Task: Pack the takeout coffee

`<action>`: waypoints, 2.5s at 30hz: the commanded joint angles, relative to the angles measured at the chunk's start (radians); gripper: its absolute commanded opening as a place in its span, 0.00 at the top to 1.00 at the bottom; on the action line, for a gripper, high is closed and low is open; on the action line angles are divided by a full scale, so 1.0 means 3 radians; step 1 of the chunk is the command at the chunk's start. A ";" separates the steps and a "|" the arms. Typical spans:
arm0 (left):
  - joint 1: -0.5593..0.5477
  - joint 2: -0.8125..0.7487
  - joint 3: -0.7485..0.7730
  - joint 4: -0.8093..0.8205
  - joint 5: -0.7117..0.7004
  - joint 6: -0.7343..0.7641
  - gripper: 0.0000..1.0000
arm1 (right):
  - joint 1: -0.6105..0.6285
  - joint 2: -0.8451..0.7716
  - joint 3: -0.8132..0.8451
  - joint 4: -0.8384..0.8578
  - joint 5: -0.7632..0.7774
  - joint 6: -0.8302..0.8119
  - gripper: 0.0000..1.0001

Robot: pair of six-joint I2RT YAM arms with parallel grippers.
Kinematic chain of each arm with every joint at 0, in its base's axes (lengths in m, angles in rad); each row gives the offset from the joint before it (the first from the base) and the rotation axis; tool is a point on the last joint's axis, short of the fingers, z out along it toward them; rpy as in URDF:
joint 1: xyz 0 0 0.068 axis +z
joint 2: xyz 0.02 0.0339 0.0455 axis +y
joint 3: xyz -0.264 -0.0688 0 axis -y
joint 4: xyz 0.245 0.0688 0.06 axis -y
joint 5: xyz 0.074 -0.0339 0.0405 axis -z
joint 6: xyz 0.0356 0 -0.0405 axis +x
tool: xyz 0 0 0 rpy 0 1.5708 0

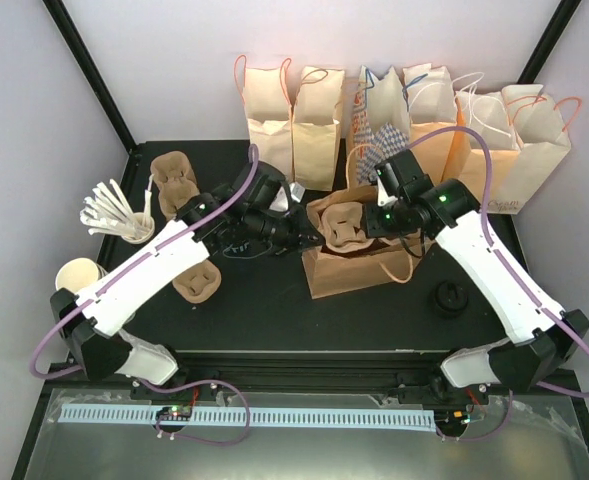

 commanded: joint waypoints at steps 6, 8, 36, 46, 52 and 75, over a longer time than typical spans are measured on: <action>-0.0102 -0.0390 -0.0122 0.0243 0.0057 -0.0487 0.44 | 0.0163 -0.0402 -0.0549 0.0369 -0.0083 -0.0335 0.60; -0.0069 -0.0365 0.0041 -0.0012 -0.0100 -0.0225 0.33 | 0.0172 -0.0435 -0.0622 0.0372 -0.0039 -0.0366 0.60; 0.0132 0.1063 0.1774 -0.0792 -0.0366 0.2972 0.36 | 0.0347 -0.0312 -0.0582 0.0427 0.0286 -0.0759 0.62; 0.0132 0.1179 0.2028 -0.0895 -0.0377 0.2986 0.93 | 0.0396 -0.0287 -0.0645 0.0238 0.0321 -0.0753 0.62; 0.0128 0.1132 0.2080 -0.0914 -0.0196 0.2928 0.97 | 0.0409 -0.0217 -0.0640 0.0101 0.0204 -0.0812 0.62; 0.0029 0.0607 0.1335 -0.0772 0.0473 0.2425 0.98 | 0.0795 -0.0106 -0.0802 -0.0329 -0.0039 -0.0422 0.62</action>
